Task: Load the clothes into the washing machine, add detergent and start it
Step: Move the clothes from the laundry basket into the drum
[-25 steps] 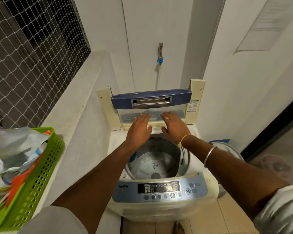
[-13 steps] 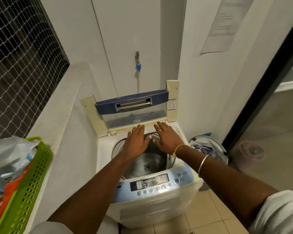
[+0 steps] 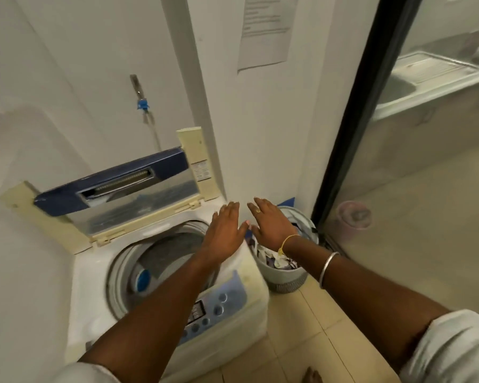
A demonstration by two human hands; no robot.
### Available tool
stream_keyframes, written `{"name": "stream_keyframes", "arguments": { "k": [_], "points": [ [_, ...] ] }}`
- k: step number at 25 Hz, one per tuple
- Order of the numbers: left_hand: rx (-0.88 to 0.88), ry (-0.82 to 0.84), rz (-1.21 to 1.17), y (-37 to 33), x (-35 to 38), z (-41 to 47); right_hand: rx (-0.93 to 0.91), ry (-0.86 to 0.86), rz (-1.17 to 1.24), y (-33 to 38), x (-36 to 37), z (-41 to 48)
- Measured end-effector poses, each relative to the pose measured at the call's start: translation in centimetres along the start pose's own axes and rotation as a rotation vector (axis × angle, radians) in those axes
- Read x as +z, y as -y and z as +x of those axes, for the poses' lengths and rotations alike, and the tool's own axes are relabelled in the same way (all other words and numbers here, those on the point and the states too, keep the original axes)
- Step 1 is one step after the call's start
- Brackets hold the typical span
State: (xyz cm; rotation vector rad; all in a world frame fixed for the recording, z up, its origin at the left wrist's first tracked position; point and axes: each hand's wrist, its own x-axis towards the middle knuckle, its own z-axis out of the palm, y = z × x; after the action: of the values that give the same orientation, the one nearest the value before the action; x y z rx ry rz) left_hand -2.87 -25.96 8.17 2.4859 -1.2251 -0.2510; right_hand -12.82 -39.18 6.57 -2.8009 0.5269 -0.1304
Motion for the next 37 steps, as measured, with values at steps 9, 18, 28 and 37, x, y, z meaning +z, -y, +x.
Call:
{"name": "stream_keyframes", "arguments": {
  "k": [9, 18, 28, 37],
  "points": [
    [0.007, 0.105, -0.019, -8.0, 7.7, 8.5, 0.072, 0.115, -0.005, -15.8, -1.0, 3.0],
    [-0.059, 0.294, -0.126, -6.2, 15.4, 15.1, 0.14, 0.177, 0.031, -23.8, 3.6, 8.0],
    [-0.271, 0.524, -0.199, -0.9, 26.9, 24.4, 0.239, 0.52, 0.111, -31.7, 15.9, 16.8],
    [-0.341, 0.671, -0.102, 6.4, 41.5, 29.1, 0.337, 0.814, 0.263, -36.5, 32.5, 18.6]
  ]
}}
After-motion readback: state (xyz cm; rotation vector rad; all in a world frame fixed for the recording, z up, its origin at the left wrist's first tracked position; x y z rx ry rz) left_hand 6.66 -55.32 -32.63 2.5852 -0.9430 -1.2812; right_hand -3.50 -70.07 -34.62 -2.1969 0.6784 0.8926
